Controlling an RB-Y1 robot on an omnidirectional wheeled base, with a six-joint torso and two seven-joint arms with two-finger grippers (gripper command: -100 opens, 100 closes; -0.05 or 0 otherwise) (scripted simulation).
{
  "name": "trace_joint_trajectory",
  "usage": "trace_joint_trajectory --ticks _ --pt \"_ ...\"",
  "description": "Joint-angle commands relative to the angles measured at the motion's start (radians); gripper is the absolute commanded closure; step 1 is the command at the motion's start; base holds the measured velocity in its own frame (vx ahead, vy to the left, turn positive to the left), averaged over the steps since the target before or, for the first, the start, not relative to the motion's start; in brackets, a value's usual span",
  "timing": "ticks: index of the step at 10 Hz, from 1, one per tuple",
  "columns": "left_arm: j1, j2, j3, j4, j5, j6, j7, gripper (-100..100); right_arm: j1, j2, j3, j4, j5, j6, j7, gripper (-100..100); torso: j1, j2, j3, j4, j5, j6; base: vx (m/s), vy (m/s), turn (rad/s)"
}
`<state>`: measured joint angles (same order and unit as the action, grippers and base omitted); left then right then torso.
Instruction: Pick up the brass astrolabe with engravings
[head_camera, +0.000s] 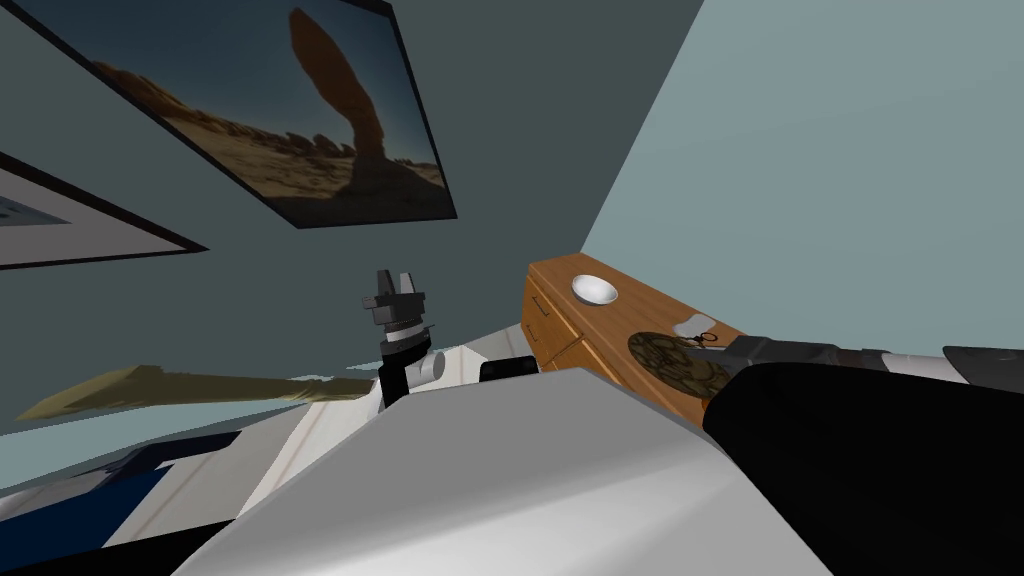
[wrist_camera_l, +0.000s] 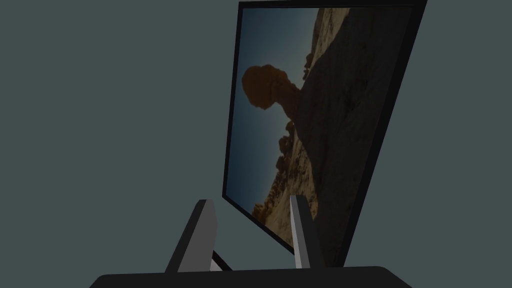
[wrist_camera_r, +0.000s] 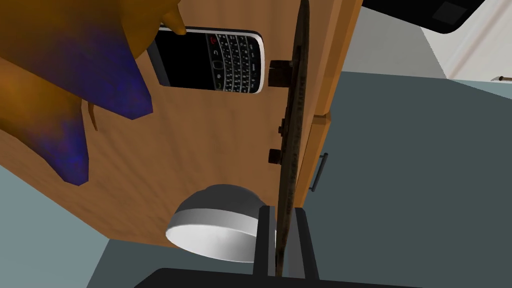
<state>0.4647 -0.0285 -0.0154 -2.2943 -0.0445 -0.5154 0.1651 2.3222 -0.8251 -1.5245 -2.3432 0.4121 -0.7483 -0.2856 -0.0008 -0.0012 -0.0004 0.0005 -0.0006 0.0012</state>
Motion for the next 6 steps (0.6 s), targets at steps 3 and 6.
trace_joint_trajectory --ticks 3,6 --pt "0.000 0.000 0.000 0.000 0.000 0.000 0.000 0 0.011 0.020 -0.032 0.020 -0.024 -0.034 -0.005 100 0.000 0.000 0.000 0.000 0.000 0.000 -0.014 0.001 0.033" --pt "0.000 0.000 0.000 0.000 0.000 0.000 0.000 0 0.010 0.023 -0.033 0.025 -0.028 -0.042 -0.003 0 0.000 0.003 0.002 0.001 0.001 0.000 -0.037 -0.007 0.025"
